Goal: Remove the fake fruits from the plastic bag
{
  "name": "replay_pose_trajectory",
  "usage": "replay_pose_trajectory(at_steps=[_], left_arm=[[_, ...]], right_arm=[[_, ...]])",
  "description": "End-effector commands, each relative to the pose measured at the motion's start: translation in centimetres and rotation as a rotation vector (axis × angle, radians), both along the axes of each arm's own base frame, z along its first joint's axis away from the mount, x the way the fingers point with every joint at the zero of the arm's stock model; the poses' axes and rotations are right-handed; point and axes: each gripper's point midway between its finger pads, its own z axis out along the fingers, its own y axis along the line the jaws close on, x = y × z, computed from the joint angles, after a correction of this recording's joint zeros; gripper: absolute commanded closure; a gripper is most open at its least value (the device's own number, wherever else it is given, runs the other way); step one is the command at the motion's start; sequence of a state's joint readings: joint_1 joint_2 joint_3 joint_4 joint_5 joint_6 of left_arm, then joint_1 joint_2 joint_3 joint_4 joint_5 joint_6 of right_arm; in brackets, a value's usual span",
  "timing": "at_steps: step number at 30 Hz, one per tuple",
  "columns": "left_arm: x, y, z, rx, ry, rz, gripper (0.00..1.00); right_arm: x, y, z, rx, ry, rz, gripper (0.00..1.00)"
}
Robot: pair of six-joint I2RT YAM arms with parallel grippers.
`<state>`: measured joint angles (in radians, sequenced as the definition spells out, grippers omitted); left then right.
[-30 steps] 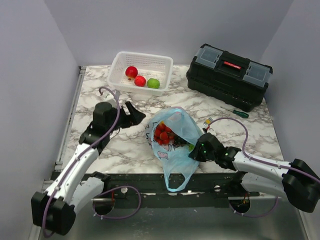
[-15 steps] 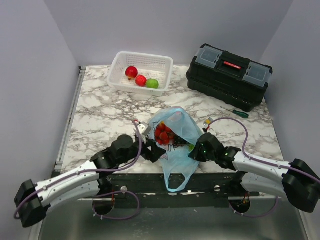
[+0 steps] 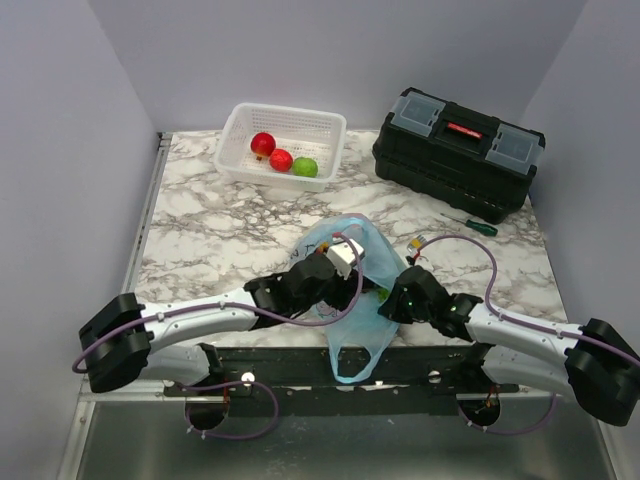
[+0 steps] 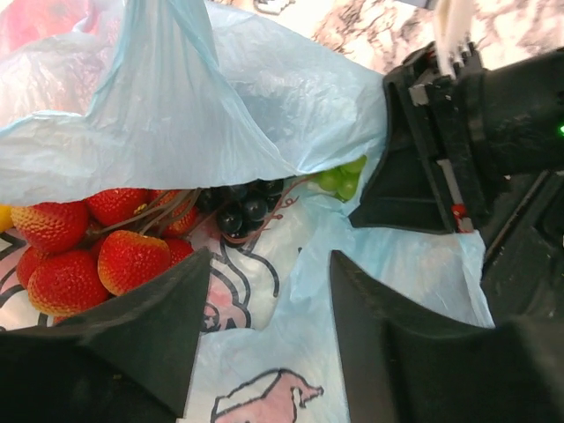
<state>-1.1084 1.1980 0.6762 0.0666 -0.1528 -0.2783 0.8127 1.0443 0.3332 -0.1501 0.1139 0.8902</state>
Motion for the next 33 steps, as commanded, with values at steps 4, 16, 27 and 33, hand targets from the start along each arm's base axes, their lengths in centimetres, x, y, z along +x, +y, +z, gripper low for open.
replay_pose_trajectory(at_steps=[4,16,27,33], left_arm=[[2.7,-1.6,-1.0,0.082,-0.054,0.077,0.53],[5.1,-4.1,-3.1,0.231,-0.015,0.132,0.49],[5.7,-4.7,-4.3,0.240,0.085,0.118,0.42],[6.6,-4.9,-4.5,0.259,0.071,0.111,0.43]], right_arm=[[-0.1,-1.0,-0.7,-0.041,-0.004,-0.024,0.86],[-0.1,-1.0,-0.6,-0.039,-0.005,-0.025,0.86],[-0.1,-1.0,-0.8,-0.043,0.001,-0.022,0.86],[-0.1,-0.9,-0.8,-0.044,0.001,-0.019,0.86]])
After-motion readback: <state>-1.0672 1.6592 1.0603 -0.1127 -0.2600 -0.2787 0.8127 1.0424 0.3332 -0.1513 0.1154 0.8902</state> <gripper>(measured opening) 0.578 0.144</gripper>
